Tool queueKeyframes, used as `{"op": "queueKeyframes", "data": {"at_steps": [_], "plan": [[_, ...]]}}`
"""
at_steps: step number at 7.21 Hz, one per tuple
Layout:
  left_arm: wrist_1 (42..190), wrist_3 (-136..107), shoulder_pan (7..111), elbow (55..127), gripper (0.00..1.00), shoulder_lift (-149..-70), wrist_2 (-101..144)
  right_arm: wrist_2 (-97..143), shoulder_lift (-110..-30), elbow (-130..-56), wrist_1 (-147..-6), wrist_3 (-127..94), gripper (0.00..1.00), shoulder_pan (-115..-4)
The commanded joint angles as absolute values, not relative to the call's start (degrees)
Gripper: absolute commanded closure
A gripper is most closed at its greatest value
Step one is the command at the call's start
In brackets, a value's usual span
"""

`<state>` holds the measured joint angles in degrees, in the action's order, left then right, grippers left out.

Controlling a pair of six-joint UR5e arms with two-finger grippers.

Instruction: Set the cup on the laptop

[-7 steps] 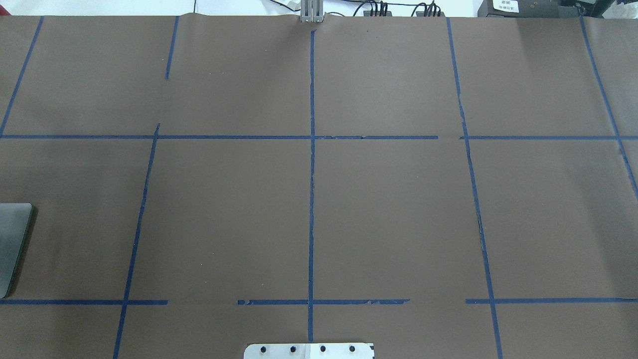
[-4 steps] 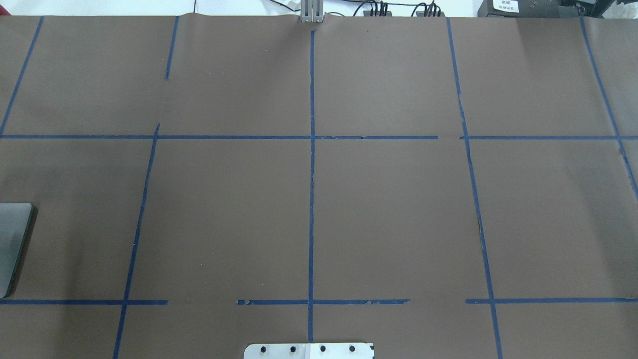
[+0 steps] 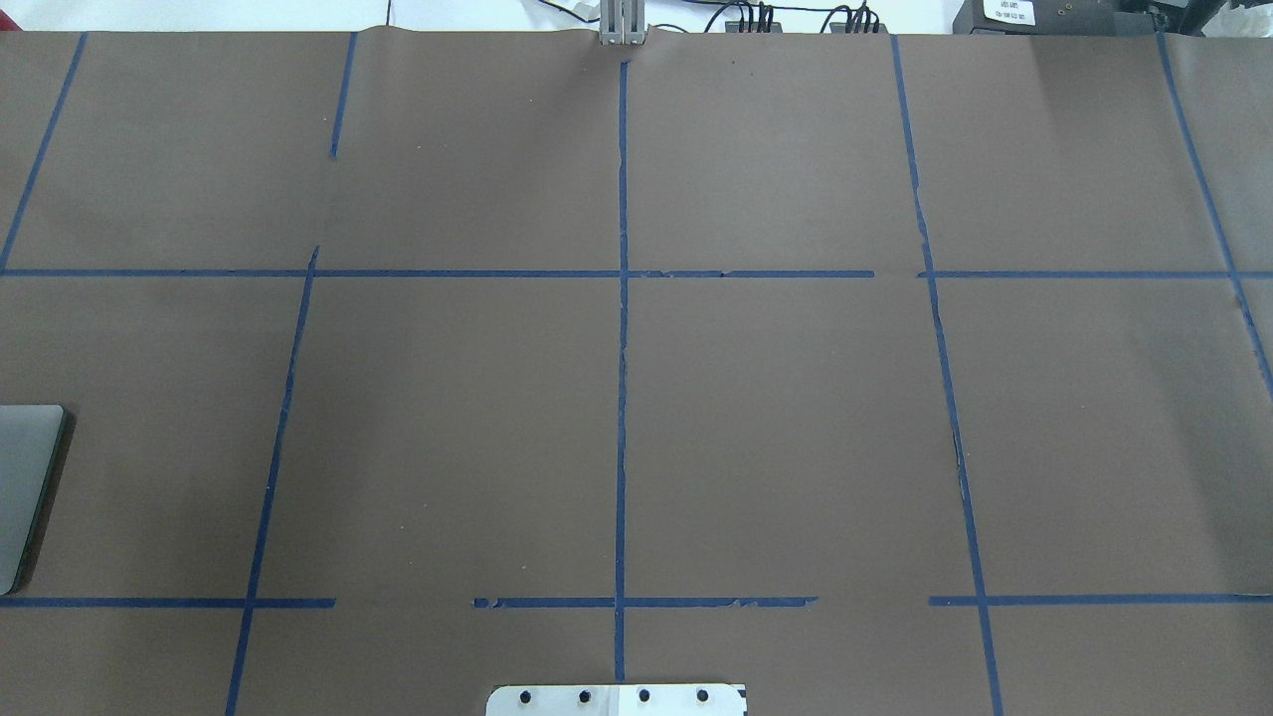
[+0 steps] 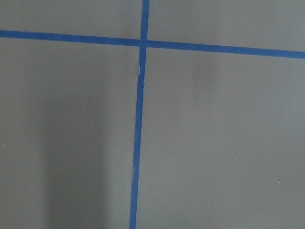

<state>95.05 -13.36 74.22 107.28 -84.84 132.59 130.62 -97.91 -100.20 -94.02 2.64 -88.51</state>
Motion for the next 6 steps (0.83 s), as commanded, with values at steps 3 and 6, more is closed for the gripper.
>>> {"op": "queueKeyframes", "data": {"at_steps": [3, 6], "plan": [[91.2, 3.0, 89.6, 95.3, 0.0, -93.7, 132.6, 130.7, -97.9, -100.2, -94.0, 2.6, 0.0, -88.5], [87.6, 4.9, 91.5, 95.8, 0.0, -93.0, 132.8, 130.7, -97.9, -100.2, -94.0, 2.6, 0.0, -88.5]]}}
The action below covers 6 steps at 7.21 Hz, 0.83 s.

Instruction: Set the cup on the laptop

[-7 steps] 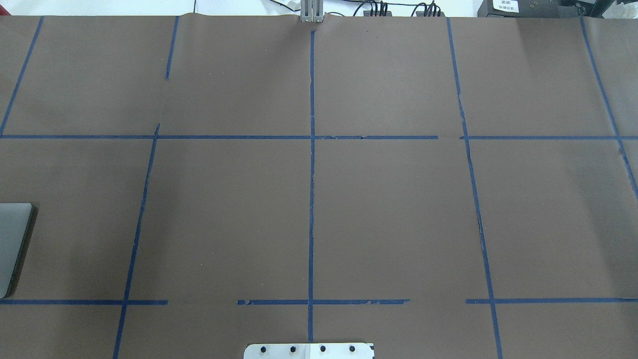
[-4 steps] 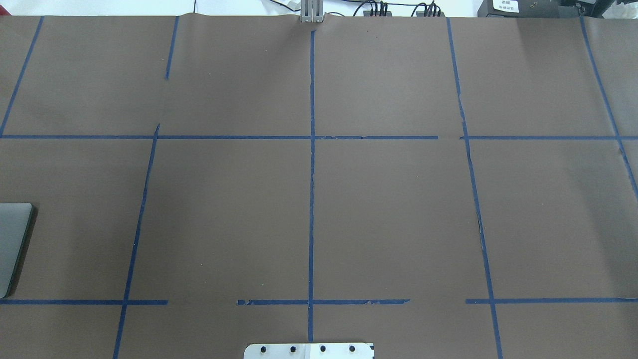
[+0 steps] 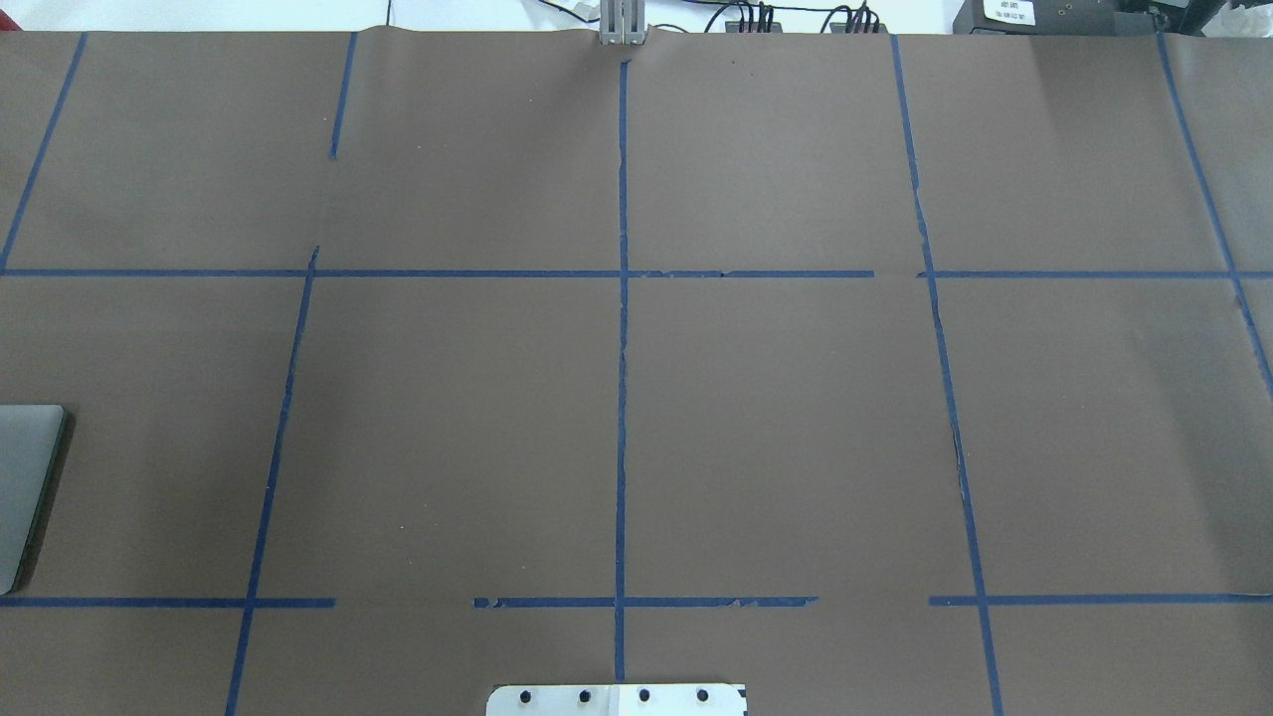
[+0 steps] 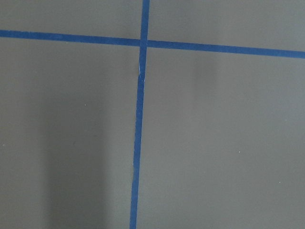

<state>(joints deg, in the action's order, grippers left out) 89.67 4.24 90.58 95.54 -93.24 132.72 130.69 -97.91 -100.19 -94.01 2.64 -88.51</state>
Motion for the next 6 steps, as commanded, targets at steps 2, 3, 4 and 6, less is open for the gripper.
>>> {"op": "queueKeyframes", "data": {"at_steps": [2, 3, 4, 6], "plan": [[86.7, 5.0, 91.7, 96.4, 0.0, -90.7, 133.7, 130.6, -97.9, -100.2, -94.0, 2.6, 0.0, -88.5], [87.1, 5.4, 91.7, 96.8, 0.0, -89.9, 135.4, 130.7, -97.9, -100.2, -94.0, 2.6, 0.0, -88.5], [86.9, 5.7, 91.7, 98.8, 0.0, -88.1, 135.8, 130.7, -97.9, -100.2, -94.0, 2.6, 0.0, -88.5], [87.4, 5.6, 91.7, 101.0, 0.0, -83.8, 136.0, 130.6, -97.9, -100.2, -94.0, 2.6, 0.0, -88.5]]}}
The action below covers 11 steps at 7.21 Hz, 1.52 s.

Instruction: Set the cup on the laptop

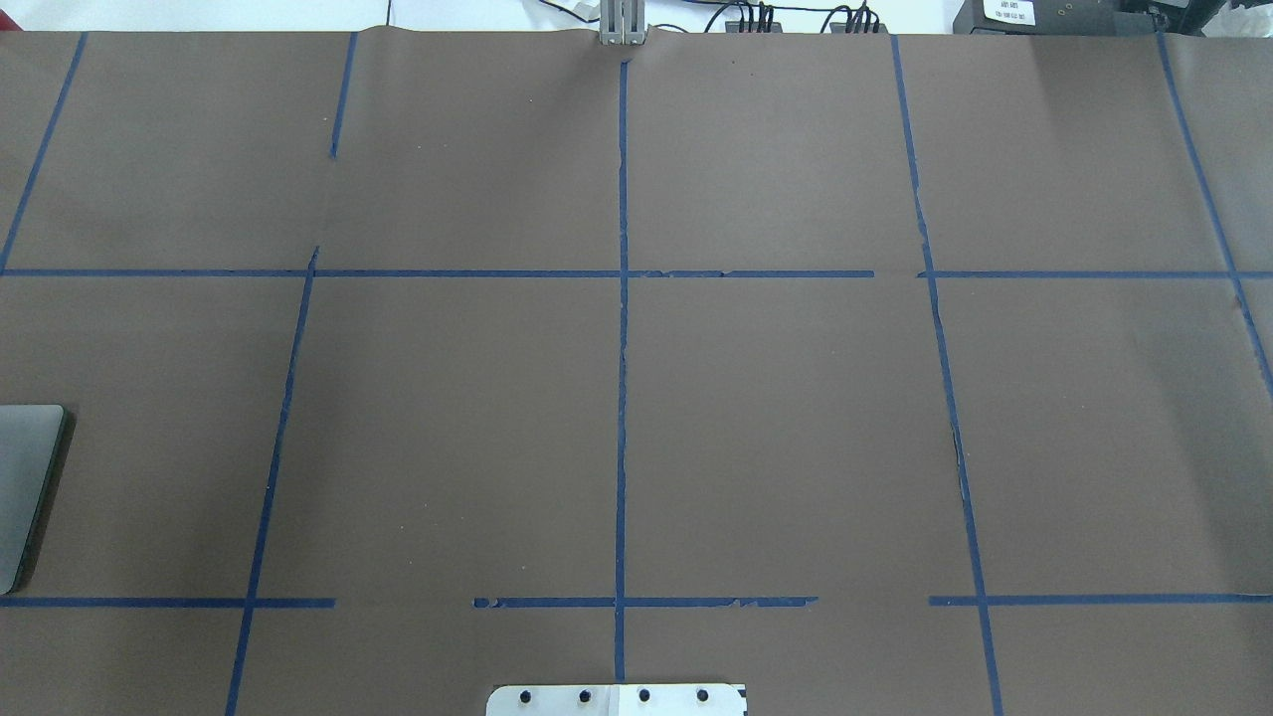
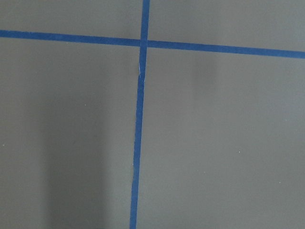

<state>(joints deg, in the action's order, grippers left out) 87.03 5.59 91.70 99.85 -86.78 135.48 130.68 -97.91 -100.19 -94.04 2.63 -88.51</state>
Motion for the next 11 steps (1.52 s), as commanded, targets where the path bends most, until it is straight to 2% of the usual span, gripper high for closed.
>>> {"op": "queueKeyframes", "data": {"at_steps": [1, 6, 11], "plan": [[87.2, 5.1, 91.7, 101.2, 0.0, -84.2, 135.8, 130.7, -97.9, -100.2, -94.0, 2.6, 0.0, -88.5], [84.9, 5.7, 91.7, 99.4, 0.0, -83.3, 135.9, 130.7, -97.9, -100.2, -94.0, 2.6, 0.0, -88.5], [80.0, 5.7, 91.6, 101.0, 0.0, -83.7, 136.0, 130.6, -97.9, -100.2, -94.0, 2.6, 0.0, -88.5]]}}
